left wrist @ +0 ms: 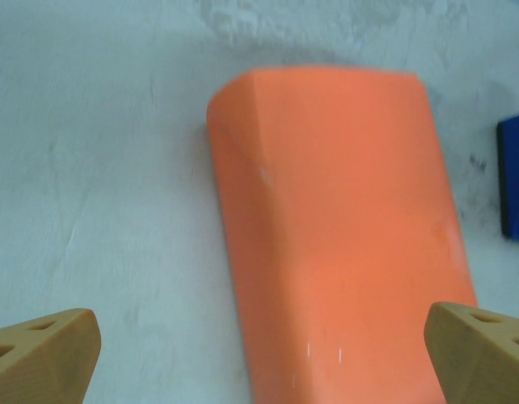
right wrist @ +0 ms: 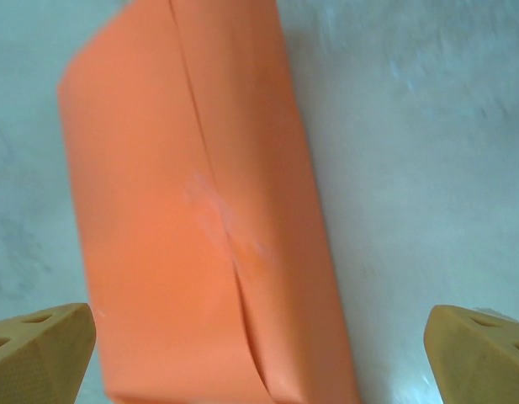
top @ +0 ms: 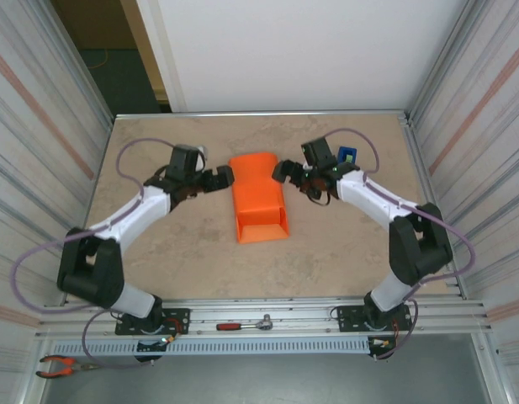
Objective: Wrap the gift box in paper
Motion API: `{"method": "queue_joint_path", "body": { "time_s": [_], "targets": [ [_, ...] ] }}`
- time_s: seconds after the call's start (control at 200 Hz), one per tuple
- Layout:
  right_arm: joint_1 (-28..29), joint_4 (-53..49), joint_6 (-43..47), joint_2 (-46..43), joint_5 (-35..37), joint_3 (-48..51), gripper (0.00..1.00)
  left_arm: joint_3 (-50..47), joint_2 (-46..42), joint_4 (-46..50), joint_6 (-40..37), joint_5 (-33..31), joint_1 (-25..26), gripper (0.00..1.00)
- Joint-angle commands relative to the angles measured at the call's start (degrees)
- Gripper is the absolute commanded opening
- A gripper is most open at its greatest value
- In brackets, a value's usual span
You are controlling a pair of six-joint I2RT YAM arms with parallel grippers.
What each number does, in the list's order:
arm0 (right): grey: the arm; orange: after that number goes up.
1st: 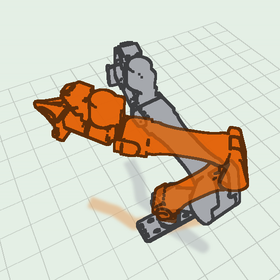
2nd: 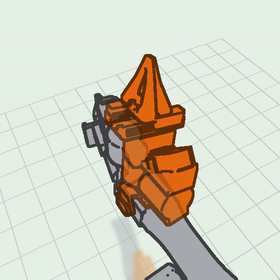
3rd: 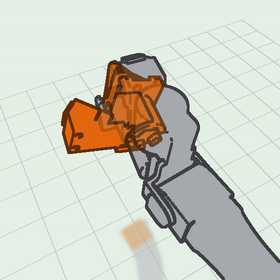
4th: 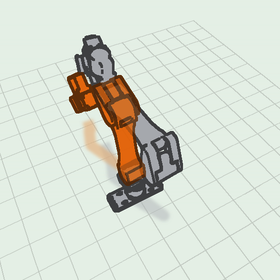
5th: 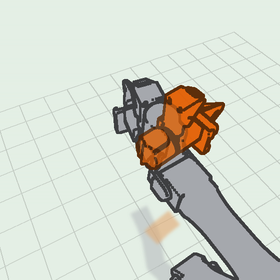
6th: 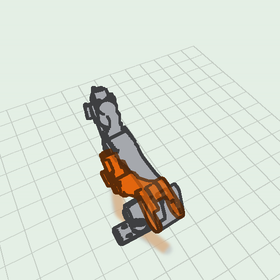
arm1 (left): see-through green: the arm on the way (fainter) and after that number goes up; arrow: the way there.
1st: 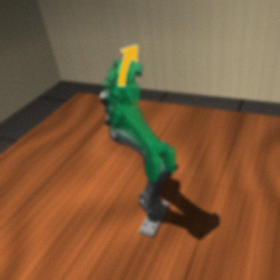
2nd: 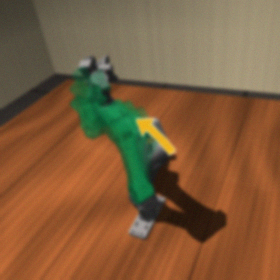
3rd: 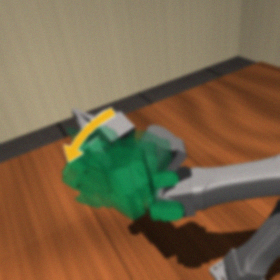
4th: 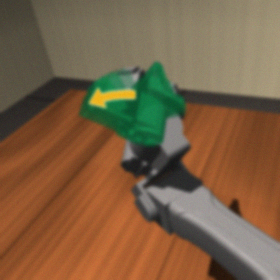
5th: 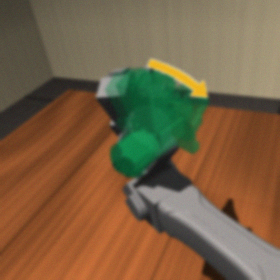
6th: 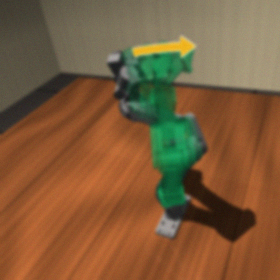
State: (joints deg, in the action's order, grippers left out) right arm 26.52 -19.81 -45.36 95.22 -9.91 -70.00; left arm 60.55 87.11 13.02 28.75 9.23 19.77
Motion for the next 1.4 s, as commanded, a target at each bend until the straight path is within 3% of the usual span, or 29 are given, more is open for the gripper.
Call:
{"method": "queue_joint_path", "body": {
  "time_s": [0.0, 0.351, 0.566, 0.782, 0.997, 1.147, 1.237, 1.393],
  "targets": [
    [-2.27, -2.53, 2.20, 6.81, -6.04, -6.46, 0.98, 6.54, 7.79, 0.73, 1.03, 10.58, -1.80, 0.99],
    [-4.03, -1.00, -1.16, 25.16, -13.04, -24.32, 0.99, 21.78, 26.08, 0.85, 3.39, 18.20, -2.22, 0.92],
    [-2.57, -0.68, -3.28, 31.70, -13.97, -28.00, 0.93, 24.70, 32.25, -1.03, 4.35, 21.97, -3.08, 0.70],
    [-2.09, -0.52, -4.84, 33.36, -13.41, -27.00, 0.78, 24.96, 36.87, -3.58, 4.82, 24.51, -3.16, 0.44],
    [-2.41, 0.21, -5.96, 33.28, -12.51, -24.88, 0.65, 24.62, 38.36, -4.59, 4.27, 25.02, -3.58, 0.36],
    [-2.70, 0.87, -6.45, 33.64, -12.66, -24.44, 0.59, 21.04, 36.35, -7.05, 5.27, 23.92, -3.61, 0.36],
    [-2.96, 0.94, -6.34, 33.89, -13.26, -24.76, 0.60, 18.82, 34.70, -8.69, 6.13, 22.41, -3.64, 0.42],
    [-4.06, 0.94, -6.15, 31.36, -13.27, -24.51, 0.78, 20.85, 33.95, -7.83, 5.55, 23.12, -4.62, 0.59]
  ]
}}
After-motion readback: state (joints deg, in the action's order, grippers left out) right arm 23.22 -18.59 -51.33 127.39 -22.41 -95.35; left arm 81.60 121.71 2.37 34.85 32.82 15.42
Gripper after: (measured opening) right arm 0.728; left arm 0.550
